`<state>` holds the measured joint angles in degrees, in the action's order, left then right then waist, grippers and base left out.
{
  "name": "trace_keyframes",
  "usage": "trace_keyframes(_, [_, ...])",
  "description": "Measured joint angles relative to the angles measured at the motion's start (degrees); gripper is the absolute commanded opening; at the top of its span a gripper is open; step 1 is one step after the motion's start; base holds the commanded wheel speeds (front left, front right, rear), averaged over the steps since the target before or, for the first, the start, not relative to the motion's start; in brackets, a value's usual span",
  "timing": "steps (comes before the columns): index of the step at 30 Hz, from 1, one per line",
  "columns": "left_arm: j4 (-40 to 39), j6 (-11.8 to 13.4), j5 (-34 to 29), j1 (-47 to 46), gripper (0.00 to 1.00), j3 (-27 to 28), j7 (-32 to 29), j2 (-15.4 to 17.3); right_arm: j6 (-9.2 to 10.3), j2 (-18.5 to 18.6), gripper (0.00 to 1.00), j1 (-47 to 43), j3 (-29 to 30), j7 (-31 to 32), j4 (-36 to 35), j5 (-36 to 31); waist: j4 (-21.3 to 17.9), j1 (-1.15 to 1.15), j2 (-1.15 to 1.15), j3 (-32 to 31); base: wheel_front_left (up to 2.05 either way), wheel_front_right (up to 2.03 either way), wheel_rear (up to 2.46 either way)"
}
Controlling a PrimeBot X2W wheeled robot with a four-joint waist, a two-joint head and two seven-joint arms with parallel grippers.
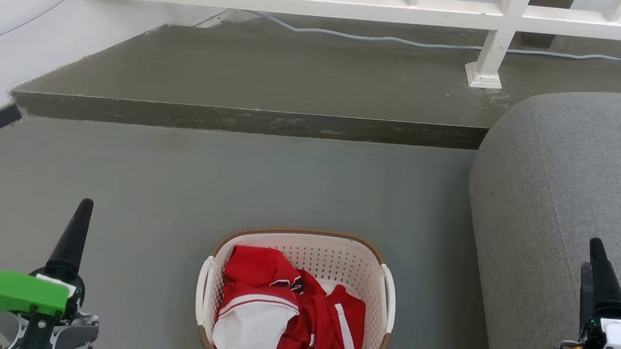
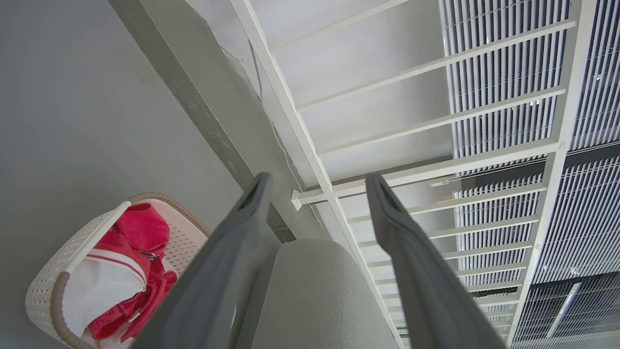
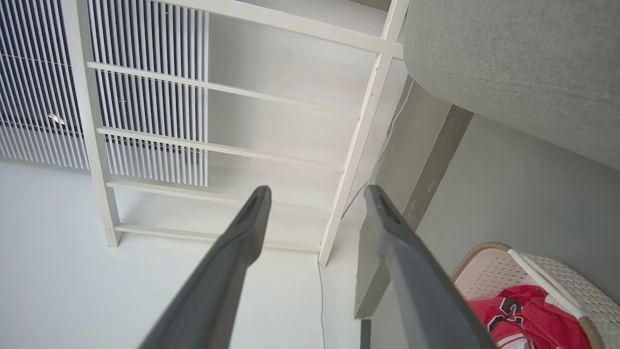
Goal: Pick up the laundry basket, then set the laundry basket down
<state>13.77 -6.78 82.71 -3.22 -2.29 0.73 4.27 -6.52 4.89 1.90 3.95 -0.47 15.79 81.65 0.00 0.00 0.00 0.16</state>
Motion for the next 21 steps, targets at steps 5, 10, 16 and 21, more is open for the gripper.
trace_keyframes(5, [-0.4, 0.0, -3.9, -0.1, 1.00, -1.3, 0.9, 0.6, 0.01, 0.7, 1.00, 0.0, -0.9, -1.0, -0.3, -3.7, -0.1, 0.00, 0.00, -0.1, 0.00, 0.00, 0.00])
trace_keyframes(10, [-1.2, 0.7, -10.3, -0.9, 1.00, -2.9, 2.0, 2.1, 0.12, 2.1, 1.00, 0.5, -2.6, -2.1, -0.7, -9.6, -0.2, 0.00, 0.00, -0.2, 0.00, 0.00, 0.00])
trace_keyframes(16, [-1.8, 1.8, -16.9, -1.6, 1.00, -4.9, 3.2, 3.1, 1.20, 3.4, 1.00, 1.2, -4.4, -3.3, -1.3, -16.0, -0.3, 0.00, 0.00, -0.3, 0.00, 0.00, 0.00])
trace_keyframes(21, [-2.3, 2.8, -22.4, -2.2, 1.00, -6.6, 4.3, 4.1, 2.16, 4.7, 1.00, 1.2, -6.1, -4.1, -1.6, -21.7, -0.4, 0.00, 0.00, -0.4, 0.00, 0.00, 0.00])
